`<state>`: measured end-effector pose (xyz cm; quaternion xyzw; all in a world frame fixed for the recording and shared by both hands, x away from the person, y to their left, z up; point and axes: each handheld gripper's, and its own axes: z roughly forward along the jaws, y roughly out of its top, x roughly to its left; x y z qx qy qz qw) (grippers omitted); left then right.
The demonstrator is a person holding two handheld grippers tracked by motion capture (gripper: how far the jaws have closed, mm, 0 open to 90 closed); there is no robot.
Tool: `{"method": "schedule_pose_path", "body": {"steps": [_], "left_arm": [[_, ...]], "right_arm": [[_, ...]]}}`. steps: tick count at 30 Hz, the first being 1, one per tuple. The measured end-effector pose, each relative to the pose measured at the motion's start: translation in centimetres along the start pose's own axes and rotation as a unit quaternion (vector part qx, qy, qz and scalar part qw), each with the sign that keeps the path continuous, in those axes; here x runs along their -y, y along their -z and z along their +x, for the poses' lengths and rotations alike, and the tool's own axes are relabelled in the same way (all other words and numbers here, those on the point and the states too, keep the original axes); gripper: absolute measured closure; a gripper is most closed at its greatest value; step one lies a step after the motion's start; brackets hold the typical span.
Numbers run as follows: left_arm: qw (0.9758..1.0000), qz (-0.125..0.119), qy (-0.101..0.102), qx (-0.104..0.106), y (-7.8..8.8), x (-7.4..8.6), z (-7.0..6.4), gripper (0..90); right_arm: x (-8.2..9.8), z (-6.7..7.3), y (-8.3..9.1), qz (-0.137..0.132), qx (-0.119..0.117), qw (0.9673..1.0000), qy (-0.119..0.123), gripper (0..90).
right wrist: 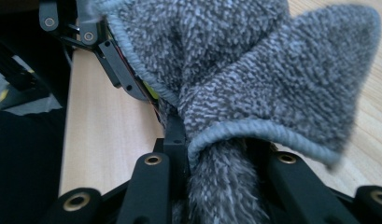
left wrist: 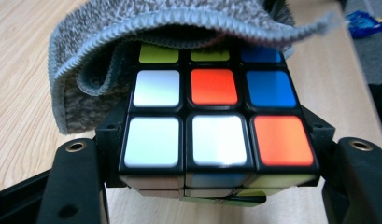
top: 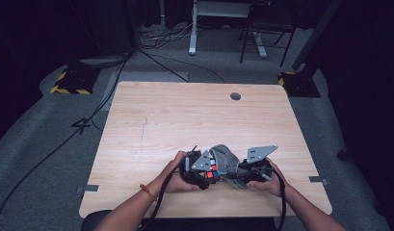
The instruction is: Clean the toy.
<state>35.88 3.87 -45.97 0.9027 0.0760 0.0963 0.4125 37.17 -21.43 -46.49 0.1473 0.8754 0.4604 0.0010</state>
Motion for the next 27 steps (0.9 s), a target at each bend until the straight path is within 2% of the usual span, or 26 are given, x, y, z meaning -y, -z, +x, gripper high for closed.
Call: {"method": "schedule_pose_path", "body": {"steps": [3,7,9,11,14,20,22,24,27], "left_arm": [[0.9999,0.011,-0.006,-0.007,-0.3,0.0,-0.2,32.9],[0.9993,0.031,-0.016,-0.013,-0.7,-0.1,-0.4,33.0],[0.999,0.037,-0.019,-0.013,-0.9,-0.1,-0.5,33.1],[0.9989,0.039,-0.023,-0.015,-0.8,-0.2,-0.4,33.3],[0.9987,0.039,-0.025,-0.023,-0.5,-0.4,-0.4,33.4],[0.9992,0.017,-0.023,-0.03,0.7,-0.7,0.0,33.5],[0.9992,0.009,-0.02,-0.032,1.0,-0.7,0.1,33.5],[0.9995,0.003,-0.015,-0.029,1.3,-0.6,0.1,33.5],[0.9994,0.002,-0.021,-0.028,1.4,-0.6,0.0,33.4]], "right_arm": [[-0.3,0.0,0.2,-0.024,-0.012,0.9996,-0.001,71.8],[-1.2,0.9,0.6,-0.039,-0.006,0.9989,0.026,71.9],[-1.4,1.1,0.6,-0.041,-0.006,0.9987,0.031,71.9],[-1.5,1.2,0.5,-0.035,-0.001,0.9989,0.032,72.0],[-1.2,0.8,0.3,-0.021,0.001,0.9996,0.018,72.2],[-0.3,0.1,-0.1,0.006,0.004,1.0,0.003,72.4],[0.0,0.1,-0.4,0.021,0.008,0.9997,0.005,72.4],[0.2,0.2,-0.4,0.023,0.007,0.9997,0.004,72.4],[-0.1,0.7,-0.2,0.016,0.01,0.9997,0.015,72.4]]}}
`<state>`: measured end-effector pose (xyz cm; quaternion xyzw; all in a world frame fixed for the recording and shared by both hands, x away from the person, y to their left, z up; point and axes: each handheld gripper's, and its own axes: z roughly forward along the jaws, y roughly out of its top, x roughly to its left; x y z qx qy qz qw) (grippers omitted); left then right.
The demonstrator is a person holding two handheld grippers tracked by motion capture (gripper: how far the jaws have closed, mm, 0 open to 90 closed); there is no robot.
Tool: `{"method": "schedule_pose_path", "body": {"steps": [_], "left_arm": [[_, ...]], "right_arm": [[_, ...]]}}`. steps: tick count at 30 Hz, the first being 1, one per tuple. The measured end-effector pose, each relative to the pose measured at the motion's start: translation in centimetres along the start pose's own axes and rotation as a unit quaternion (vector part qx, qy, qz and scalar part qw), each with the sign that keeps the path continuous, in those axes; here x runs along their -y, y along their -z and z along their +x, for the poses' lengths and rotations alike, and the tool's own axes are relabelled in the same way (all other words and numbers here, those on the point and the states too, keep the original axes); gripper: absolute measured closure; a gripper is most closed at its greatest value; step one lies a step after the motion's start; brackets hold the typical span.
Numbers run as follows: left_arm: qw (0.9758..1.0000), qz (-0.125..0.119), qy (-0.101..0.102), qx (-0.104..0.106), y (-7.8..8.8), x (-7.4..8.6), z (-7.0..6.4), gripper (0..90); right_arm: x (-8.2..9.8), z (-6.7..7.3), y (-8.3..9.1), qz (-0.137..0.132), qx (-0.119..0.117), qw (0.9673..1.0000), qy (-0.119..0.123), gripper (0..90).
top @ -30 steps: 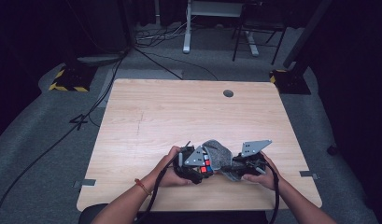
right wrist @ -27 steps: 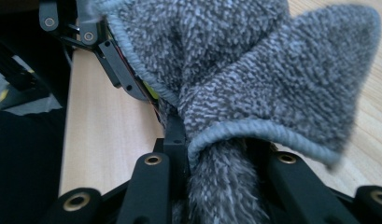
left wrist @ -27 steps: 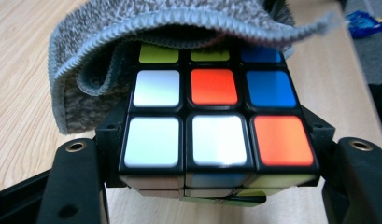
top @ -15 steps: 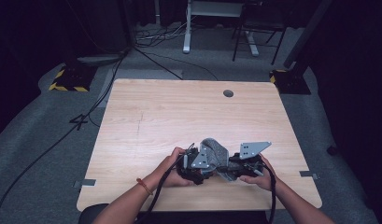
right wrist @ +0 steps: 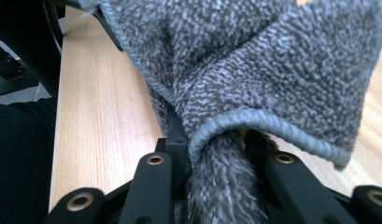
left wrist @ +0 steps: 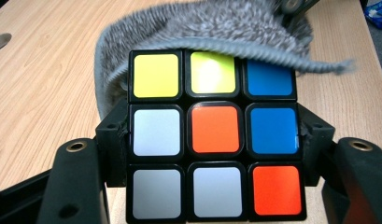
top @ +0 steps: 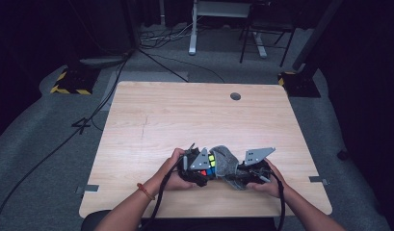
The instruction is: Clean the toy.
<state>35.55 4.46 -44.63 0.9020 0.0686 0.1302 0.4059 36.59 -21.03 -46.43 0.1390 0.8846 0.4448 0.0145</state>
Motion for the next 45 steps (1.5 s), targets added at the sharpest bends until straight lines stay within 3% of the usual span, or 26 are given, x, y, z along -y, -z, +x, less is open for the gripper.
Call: {"method": "schedule_pose_path", "body": {"steps": [6,9,11,14,20,25,33,39,45], "left_arm": [[0.9996,0.018,-0.022,0.008,-0.7,-0.3,-0.8,33.5],[0.9997,0.012,-0.021,0.006,-0.7,-0.3,-0.9,33.5],[0.9998,0.003,-0.017,0.012,-0.3,-0.4,-0.8,33.5],[0.9998,-0.002,-0.016,0.01,0.1,-0.6,-0.7,33.5],[0.9997,-0.021,-0.007,-0.006,1.1,-0.7,-0.1,33.5],[0.9996,-0.026,-0.007,-0.007,1.3,-0.6,0.1,33.4],[0.9997,-0.003,-0.025,0.005,0.5,-0.6,-0.5,33.4],[0.9994,-0.012,-0.027,0.019,0.6,-0.8,-0.9,33.4],[0.9989,-0.036,-0.022,0.019,1.6,-0.9,-0.5,33.3]], "right_arm": [[-1.6,0.6,1.2,-0.064,-0.004,0.9978,0.015,72.5],[-2.1,0.6,1.2,-0.061,0.018,0.9978,0.022,72.5],[-1.8,0.1,1.0,-0.056,0.027,0.998,0.008,72.6],[-1.2,-0.6,0.6,-0.042,0.022,0.9988,-0.009,72.6],[-0.4,-0.5,0.2,-0.006,0.004,1.0,-0.005,72.6],[-0.6,0.2,0.7,-0.021,-0.021,0.9995,0.014,72.6],[-1.6,0.6,1.4,-0.066,-0.02,0.9972,0.028,72.6],[-1.6,-0.3,0.8,-0.036,0.027,0.9989,0.014,72.5],[-0.4,-0.3,-0.3,0.018,0.026,0.9994,0.015,72.5]]}}
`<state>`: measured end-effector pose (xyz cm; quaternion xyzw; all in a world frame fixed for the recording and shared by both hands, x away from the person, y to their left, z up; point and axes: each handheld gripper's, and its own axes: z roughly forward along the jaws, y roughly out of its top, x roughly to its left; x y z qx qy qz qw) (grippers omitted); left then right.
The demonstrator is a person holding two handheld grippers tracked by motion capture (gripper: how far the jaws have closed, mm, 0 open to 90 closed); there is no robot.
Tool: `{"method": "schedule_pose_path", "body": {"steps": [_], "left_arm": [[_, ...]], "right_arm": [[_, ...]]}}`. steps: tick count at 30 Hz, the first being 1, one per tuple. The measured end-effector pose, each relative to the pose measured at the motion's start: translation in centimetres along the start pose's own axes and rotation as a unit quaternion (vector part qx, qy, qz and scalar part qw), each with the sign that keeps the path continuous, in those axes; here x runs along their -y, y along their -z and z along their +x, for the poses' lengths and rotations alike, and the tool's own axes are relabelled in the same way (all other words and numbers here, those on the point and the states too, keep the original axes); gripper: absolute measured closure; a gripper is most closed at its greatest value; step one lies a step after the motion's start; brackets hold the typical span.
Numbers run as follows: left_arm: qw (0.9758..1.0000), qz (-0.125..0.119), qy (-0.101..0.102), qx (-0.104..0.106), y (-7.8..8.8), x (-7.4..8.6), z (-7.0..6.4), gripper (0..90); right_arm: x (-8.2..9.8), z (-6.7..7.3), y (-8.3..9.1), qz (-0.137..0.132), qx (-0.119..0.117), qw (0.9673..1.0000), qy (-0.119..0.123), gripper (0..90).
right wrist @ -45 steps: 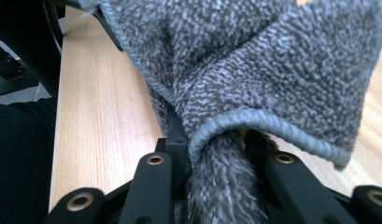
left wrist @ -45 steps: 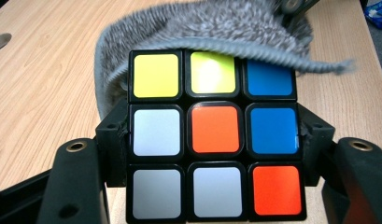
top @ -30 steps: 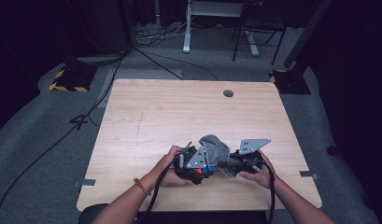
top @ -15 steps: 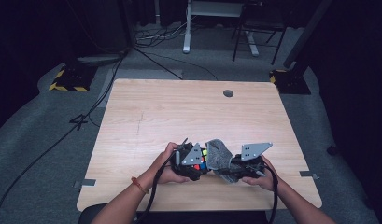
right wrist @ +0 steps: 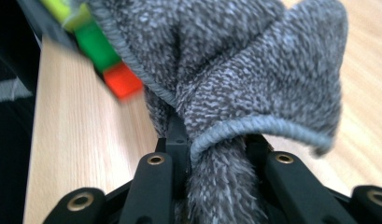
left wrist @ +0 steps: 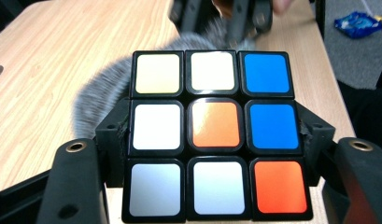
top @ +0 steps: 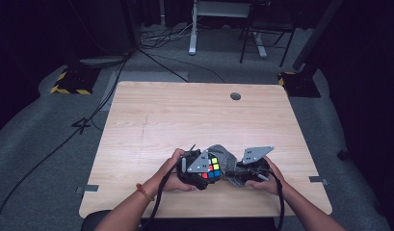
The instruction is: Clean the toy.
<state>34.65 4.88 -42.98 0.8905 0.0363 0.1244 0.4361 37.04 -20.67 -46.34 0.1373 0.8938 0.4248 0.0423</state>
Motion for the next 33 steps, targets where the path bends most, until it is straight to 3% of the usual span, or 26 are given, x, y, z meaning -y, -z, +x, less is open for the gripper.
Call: {"method": "schedule_pose_path", "body": {"steps": [5,9,13,18,22,27,33], "left_arm": [[0.9998,0.007,0.006,-0.017,0.1,0.3,0.4,33.4],[0.9997,0.019,0.006,-0.014,-0.4,0.4,0.4,33.4],[0.9991,0.041,-0.008,-0.01,-1.2,0.4,-0.2,33.4],[0.9994,0.035,-0.005,0.003,-1.1,0.3,-0.3,33.4],[0.9993,0.034,-0.016,-0.002,-0.9,0.0,-0.5,33.3],[0.9997,0.022,-0.01,-0.01,-0.1,0.0,0.0,33.3],[0.9999,0.001,0.002,-0.013,0.3,0.1,0.2,33.3]], "right_arm": [[0.0,0.7,0.6,-0.016,-0.02,0.9996,0.012,72.5],[-0.4,1.3,1.6,-0.041,-0.03,0.9984,0.026,72.5],[-1.3,1.5,2.0,-0.065,-0.027,0.9971,0.031,72.5],[-1.5,0.8,1.5,-0.054,0.007,0.9983,0.022,72.3],[-0.9,0.1,0.8,-0.028,0.009,0.9995,0.006,72.3],[0.0,0.2,-0.2,0.018,-0.015,0.9997,0.008,72.1],[-0.3,0.7,0.6,-0.016,-0.047,0.9987,0.012,72.1]]}}
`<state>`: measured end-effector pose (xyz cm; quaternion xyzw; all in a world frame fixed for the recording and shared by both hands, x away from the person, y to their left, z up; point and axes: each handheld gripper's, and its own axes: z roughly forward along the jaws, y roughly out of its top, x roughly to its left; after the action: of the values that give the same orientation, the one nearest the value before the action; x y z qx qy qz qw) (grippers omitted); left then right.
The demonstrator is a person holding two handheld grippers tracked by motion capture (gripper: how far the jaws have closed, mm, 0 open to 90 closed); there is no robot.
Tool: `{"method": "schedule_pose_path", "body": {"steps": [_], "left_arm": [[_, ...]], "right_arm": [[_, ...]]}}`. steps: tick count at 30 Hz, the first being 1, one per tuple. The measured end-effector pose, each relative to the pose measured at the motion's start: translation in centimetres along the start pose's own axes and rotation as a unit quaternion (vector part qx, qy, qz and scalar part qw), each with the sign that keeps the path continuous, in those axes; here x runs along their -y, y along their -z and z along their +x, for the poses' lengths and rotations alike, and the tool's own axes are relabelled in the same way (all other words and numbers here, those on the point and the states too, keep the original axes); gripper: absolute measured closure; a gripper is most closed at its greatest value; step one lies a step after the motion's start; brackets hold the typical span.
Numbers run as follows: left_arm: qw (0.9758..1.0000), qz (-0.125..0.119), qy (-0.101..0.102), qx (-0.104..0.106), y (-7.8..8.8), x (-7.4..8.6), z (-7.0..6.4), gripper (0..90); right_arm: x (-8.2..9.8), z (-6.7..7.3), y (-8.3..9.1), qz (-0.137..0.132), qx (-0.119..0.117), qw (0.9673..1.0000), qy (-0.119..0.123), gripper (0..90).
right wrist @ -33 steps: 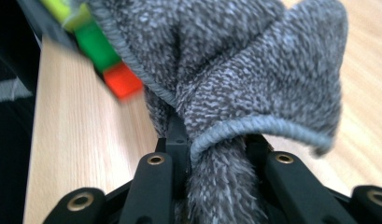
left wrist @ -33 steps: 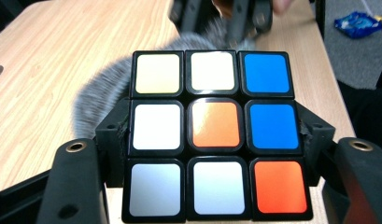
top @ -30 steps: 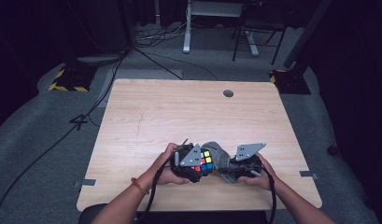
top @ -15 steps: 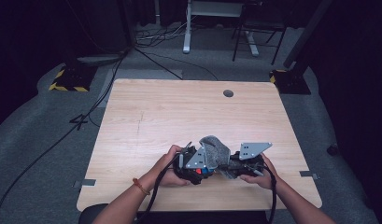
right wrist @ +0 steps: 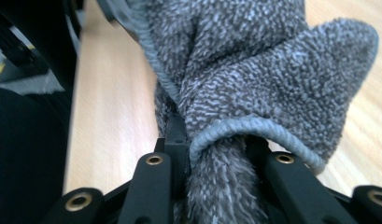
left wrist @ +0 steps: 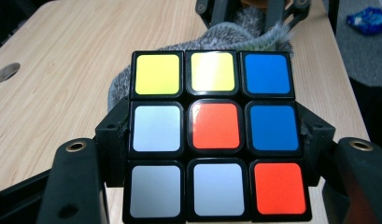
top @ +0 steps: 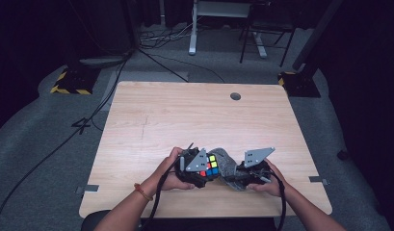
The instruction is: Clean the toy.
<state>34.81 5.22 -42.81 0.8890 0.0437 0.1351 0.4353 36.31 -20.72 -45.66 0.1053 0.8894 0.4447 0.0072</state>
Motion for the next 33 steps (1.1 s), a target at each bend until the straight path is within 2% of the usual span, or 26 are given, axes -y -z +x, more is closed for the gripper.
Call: {"method": "schedule_pose_path", "body": {"steps": [7,20,22,24,25,27,30,33], "left_arm": [[1.0,0.003,0.005,-0.002,0.0,0.2,0.1,33.0],[0.9993,0.038,-0.007,0.004,-0.9,0.1,-0.3,33.2],[0.9989,0.045,-0.014,-0.001,-1.1,0.2,-0.4,33.2],[0.9985,0.052,-0.015,0.004,-1.5,0.2,-0.7,33.2],[0.9984,0.053,-0.021,-0.001,-1.7,0.1,-0.9,33.3],[0.9984,0.054,-0.019,0.001,-1.7,0.0,-0.9,33.2],[0.9991,0.04,-0.016,0.001,-1.4,0.0,-0.9,33.2],[0.9988,0.044,-0.02,-0.006,-1.4,-0.2,-0.9,33.2]], "right_arm": [[-0.5,0.5,0.2,-0.013,0.007,0.9997,0.018,72.2],[-1.0,0.8,0.9,-0.034,0.011,0.9989,0.03,72.2],[-1.1,0.7,1.0,-0.041,0.017,0.9986,0.028,72.1],[-1.3,0.5,1.1,-0.051,0.038,0.9977,0.025,72.0],[-1.4,0.4,1.1,-0.052,0.041,0.9976,0.023,72.0],[-1.2,-0.1,0.8,-0.047,0.039,0.998,0.014,72.0],[-0.4,-0.8,0.2,-0.024,0.044,0.9987,-0.003,71.9],[-0.1,-0.9,0.6,-0.054,0.029,0.9981,-0.009,71.9]]}}
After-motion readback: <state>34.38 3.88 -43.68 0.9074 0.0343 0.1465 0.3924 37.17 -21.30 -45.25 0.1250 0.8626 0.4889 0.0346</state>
